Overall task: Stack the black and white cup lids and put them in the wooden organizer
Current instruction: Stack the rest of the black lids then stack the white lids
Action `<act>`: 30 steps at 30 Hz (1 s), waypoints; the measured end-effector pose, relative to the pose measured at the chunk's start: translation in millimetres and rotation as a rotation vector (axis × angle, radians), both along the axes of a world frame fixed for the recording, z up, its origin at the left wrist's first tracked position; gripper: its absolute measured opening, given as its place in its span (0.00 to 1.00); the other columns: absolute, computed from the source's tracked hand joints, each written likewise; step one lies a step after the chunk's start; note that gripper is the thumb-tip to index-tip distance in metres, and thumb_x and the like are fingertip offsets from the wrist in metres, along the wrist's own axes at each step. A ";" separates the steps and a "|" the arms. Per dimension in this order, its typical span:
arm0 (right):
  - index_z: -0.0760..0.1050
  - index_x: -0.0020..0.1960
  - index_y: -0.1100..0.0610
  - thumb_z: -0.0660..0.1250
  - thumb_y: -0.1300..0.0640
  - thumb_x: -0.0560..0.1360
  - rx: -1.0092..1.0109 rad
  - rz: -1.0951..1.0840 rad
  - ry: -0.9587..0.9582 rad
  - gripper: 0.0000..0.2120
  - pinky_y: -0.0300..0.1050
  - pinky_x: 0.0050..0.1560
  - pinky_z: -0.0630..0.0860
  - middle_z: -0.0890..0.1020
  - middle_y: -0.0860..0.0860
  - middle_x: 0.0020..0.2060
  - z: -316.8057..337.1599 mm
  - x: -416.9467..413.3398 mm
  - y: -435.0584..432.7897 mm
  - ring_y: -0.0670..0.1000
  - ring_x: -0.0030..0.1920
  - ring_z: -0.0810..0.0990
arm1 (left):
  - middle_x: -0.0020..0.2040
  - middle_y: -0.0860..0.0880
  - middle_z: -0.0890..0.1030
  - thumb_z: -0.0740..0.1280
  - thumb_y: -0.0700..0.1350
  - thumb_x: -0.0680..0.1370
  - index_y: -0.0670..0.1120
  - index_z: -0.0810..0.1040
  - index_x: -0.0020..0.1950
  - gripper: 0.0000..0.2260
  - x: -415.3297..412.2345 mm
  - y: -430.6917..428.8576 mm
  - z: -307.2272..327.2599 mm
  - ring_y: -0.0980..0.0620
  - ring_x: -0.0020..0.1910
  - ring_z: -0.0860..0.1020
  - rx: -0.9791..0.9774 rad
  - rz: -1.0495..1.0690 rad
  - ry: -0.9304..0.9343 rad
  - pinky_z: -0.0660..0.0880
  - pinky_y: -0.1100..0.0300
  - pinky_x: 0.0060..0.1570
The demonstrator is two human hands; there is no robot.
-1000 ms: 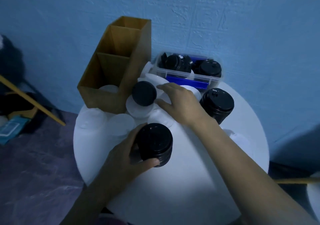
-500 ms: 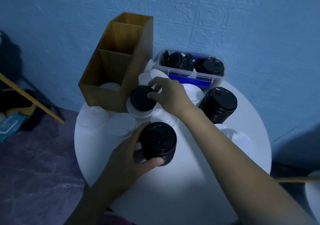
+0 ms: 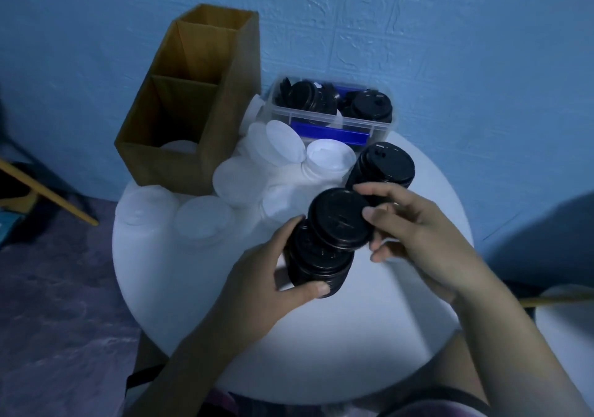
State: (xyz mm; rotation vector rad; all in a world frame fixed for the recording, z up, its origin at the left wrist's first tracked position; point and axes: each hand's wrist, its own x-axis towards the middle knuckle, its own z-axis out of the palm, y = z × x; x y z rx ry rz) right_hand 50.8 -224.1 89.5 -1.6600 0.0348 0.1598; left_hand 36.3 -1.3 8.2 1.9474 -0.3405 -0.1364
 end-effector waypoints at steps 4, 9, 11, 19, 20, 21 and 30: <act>0.81 0.62 0.45 0.64 0.62 0.82 -0.076 -0.088 0.007 0.16 0.44 0.35 0.81 0.78 0.54 0.36 -10.6 -27.0 -8.9 0.50 0.33 0.78 | 0.63 0.68 0.78 0.81 0.45 0.70 0.60 0.67 0.76 0.39 -1.9 -13.0 -1.4 0.62 0.61 0.80 -0.012 -0.016 0.006 0.75 0.71 0.58; 0.74 0.70 0.45 0.61 0.64 0.82 -0.145 -0.075 0.015 0.21 0.41 0.43 0.82 0.84 0.47 0.55 -19.8 -45.7 -9.8 0.48 0.44 0.85 | 0.61 0.64 0.79 0.81 0.45 0.70 0.59 0.68 0.75 0.37 -4.6 -22.9 1.7 0.68 0.62 0.77 0.014 0.011 -0.060 0.72 0.77 0.54; 0.70 0.72 0.40 0.61 0.64 0.82 -0.193 -0.028 0.025 0.25 0.39 0.49 0.81 0.79 0.51 0.64 -21.8 -53.6 -11.3 0.49 0.46 0.86 | 0.61 0.63 0.80 0.81 0.46 0.70 0.56 0.68 0.76 0.38 -5.6 -24.8 2.8 0.71 0.62 0.74 0.025 0.010 -0.072 0.70 0.79 0.53; 0.59 0.75 0.28 0.76 0.56 0.75 -0.382 0.218 -0.116 0.41 0.38 0.71 0.66 0.55 0.24 0.75 -23.2 -58.6 -12.3 0.32 0.73 0.64 | 0.62 0.64 0.79 0.81 0.49 0.69 0.54 0.67 0.77 0.40 -4.9 -23.4 4.1 0.75 0.63 0.72 0.077 -0.004 -0.116 0.69 0.80 0.54; 0.62 0.74 0.29 0.76 0.55 0.74 -0.403 0.204 -0.145 0.39 0.38 0.72 0.64 0.59 0.26 0.75 -23.1 -56.6 -10.6 0.31 0.73 0.62 | 0.62 0.65 0.79 0.81 0.50 0.69 0.55 0.67 0.77 0.40 -4.7 -23.2 3.4 0.74 0.63 0.72 0.086 -0.006 -0.122 0.69 0.79 0.54; 0.66 0.73 0.30 0.76 0.55 0.74 -0.403 0.179 -0.159 0.36 0.39 0.70 0.66 0.65 0.28 0.73 -23.0 -54.9 -9.6 0.32 0.70 0.67 | 0.62 0.65 0.79 0.81 0.51 0.69 0.56 0.67 0.77 0.40 -4.6 -22.9 2.6 0.72 0.64 0.72 0.086 -0.006 -0.118 0.69 0.78 0.55; 0.75 0.67 0.39 0.72 0.37 0.65 -0.264 -0.150 -0.093 0.31 0.45 0.50 0.83 0.80 0.41 0.53 -15.0 -41.4 -23.0 0.52 0.46 0.84 | 0.62 0.65 0.77 0.82 0.49 0.68 0.58 0.66 0.76 0.41 -5.2 -22.5 2.0 0.76 0.64 0.70 0.055 -0.007 -0.072 0.66 0.82 0.54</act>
